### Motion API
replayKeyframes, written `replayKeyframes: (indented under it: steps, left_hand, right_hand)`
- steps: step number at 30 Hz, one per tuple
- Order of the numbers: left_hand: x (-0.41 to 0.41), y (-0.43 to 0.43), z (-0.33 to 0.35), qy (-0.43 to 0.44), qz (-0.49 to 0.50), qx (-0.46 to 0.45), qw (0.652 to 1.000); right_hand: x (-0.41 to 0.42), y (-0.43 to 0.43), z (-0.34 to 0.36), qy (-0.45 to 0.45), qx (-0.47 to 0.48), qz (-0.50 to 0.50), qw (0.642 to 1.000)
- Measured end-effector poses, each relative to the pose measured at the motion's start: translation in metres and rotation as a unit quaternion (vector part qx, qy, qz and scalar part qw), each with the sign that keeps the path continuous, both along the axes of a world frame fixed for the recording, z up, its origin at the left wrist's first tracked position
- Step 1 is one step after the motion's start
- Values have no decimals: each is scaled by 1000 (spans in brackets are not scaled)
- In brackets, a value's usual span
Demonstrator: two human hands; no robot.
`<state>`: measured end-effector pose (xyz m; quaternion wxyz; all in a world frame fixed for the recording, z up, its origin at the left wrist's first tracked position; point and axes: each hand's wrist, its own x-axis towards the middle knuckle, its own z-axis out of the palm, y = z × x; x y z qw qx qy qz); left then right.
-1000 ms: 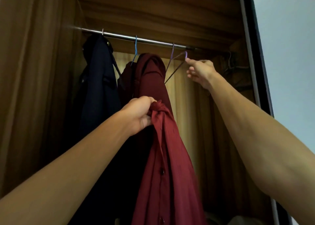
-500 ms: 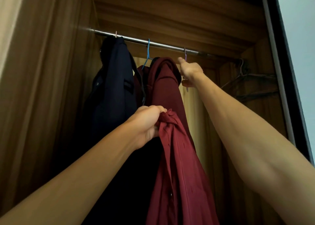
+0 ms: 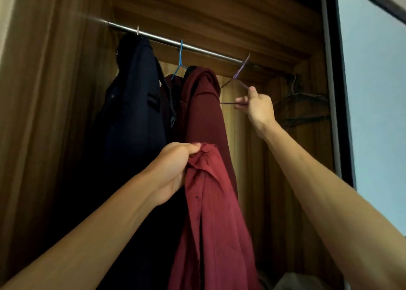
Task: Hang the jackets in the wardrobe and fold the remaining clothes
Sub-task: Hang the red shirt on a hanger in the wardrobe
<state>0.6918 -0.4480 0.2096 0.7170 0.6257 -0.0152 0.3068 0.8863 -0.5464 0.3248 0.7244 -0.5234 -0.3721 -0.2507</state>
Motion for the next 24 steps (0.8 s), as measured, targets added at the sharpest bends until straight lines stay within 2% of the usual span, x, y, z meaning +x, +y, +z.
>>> replayKeyframes:
  steps: [3, 9, 15, 20, 22, 24]
  left_hand:
    - [-5, -8, -22, 8, -6, -36, 999]
    - [-9, -55, -76, 96, -44, -106, 989]
    - [-3, -116, -148, 153, -53, -146, 976]
    - [-18, -186, -213, 191, -95, -171, 962]
    - [-25, -214, -248, 194, -71, -145, 968]
    - [-33, -237, -280, 196, -48, -65, 977]
  right_hand:
    - [-25, -30, -66, 10, 8, 51, 999]
    - [-89, -111, -200, 23, 6, 108, 994]
    - [-165, -197, -317, 30, -60, 127, 990]
    - [-231, -276, -403, 114, -74, 164, 977]
    - [-257, -305, -435, 151, -94, 176, 968]
    - [-280, -333, -461, 179, -140, 168, 959]
